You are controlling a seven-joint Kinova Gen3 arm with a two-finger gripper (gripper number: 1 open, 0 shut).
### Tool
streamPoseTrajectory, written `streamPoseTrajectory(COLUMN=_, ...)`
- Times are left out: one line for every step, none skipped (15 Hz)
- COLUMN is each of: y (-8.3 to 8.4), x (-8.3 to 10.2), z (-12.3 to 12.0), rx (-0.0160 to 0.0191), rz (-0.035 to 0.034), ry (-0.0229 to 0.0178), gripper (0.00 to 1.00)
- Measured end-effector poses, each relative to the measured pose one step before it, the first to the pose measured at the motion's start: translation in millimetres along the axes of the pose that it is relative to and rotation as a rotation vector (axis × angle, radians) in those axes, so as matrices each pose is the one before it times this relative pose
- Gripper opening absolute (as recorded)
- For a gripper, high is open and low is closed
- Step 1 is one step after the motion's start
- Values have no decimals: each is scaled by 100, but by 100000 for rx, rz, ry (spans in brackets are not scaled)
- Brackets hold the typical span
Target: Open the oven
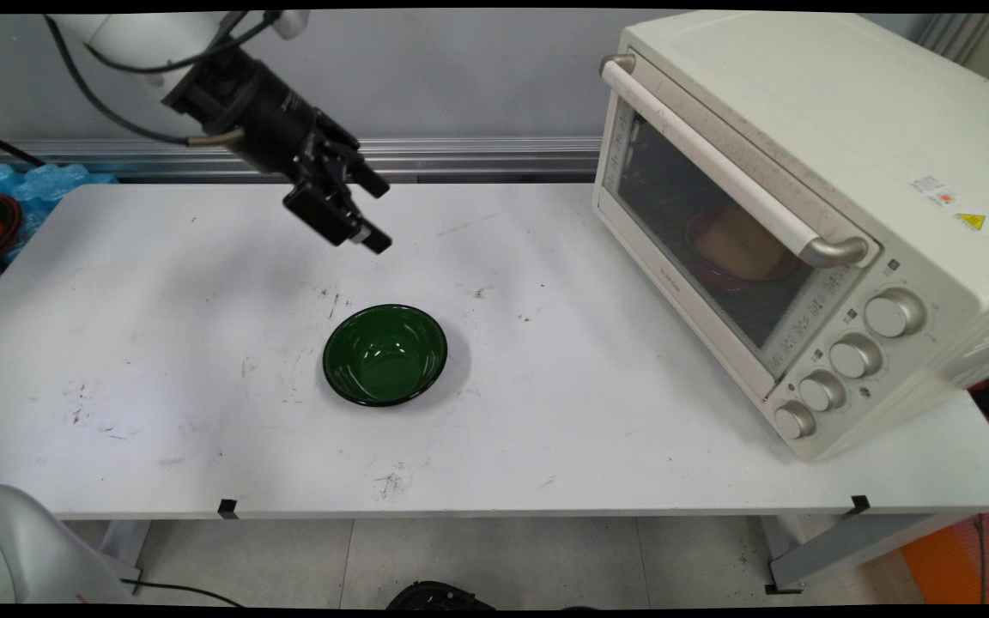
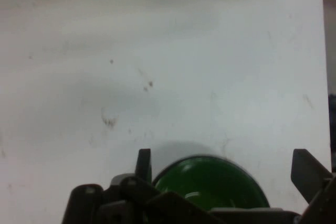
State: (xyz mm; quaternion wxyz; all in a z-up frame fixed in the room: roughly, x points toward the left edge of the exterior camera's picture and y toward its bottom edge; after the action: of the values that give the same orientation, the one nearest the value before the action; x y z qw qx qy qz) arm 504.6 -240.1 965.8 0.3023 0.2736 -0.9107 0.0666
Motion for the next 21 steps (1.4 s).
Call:
streamPoseTrajectory(y=32, x=590, z=-7, rx=420, rz=-1150, ry=968, gripper=100)
streamPoseTrajectory(y=56, x=651, z=32, rx=422, rz=-1016, ry=912, gripper=100)
streamPoseTrajectory(y=41, x=876, z=98, rx=579, rz=-1035, ry=1303, gripper=100)
streamPoseTrajectory(y=50, x=953, z=166, rx=548, rz=-892, ry=1364, gripper=100)
streamPoseTrajectory(y=39, x=555, z=122, rx=270, rz=-462, ry=755, gripper=100)
streamPoseTrajectory(y=23, x=854, z=202, rx=569, rz=-756, ry=1245, gripper=100)
streamPoseTrajectory(y=21, x=883, z=247, rx=564, rz=-740, ry=1178, gripper=100)
streamPoseTrajectory(y=-31, x=1062, z=346, rx=760, rz=-864, ry=1403, gripper=100)
streamPoseTrajectory(y=-38, x=1074, z=371, rx=754, rz=-837, ry=1482, gripper=100)
streamPoseTrajectory(y=-17, x=593, z=217, rx=419, rz=-461, ry=787, gripper=100)
streamPoseTrajectory(y=-34, x=747, z=311, rx=453, rz=-623, ry=964, gripper=100)
streamPoseTrajectory(y=-23, x=725, z=326, rx=399, rz=-600, ry=885, gripper=100)
streamPoseTrajectory(y=-17, x=832, z=425, rx=287, rz=-862, ry=824, gripper=100)
streamPoseTrajectory(y=-4, x=806, z=449, rx=196, rz=-760, ry=683, gripper=100)
streamPoseTrajectory(y=14, x=1091, z=649, rx=17, rz=-529, ry=793, gripper=100)
streamPoseTrajectory(y=8, x=827, z=536, rx=15, rz=-285, ry=609, gripper=100)
streamPoseTrajectory(y=0, x=811, z=549, rx=26, rz=-277, ry=579, gripper=100)
streamPoseTrajectory(y=4, x=665, z=481, rx=68, rz=-241, ry=393, gripper=100)
streamPoseTrajectory(y=10, x=640, z=487, rx=34, rz=-252, ry=318, gripper=100)
streamPoseTrajectory(y=66, x=1048, z=819, rx=93, rz=-218, ry=451, gripper=100)
streamPoseTrajectory(y=85, x=731, z=595, rx=192, rz=-339, ry=328, gripper=100)
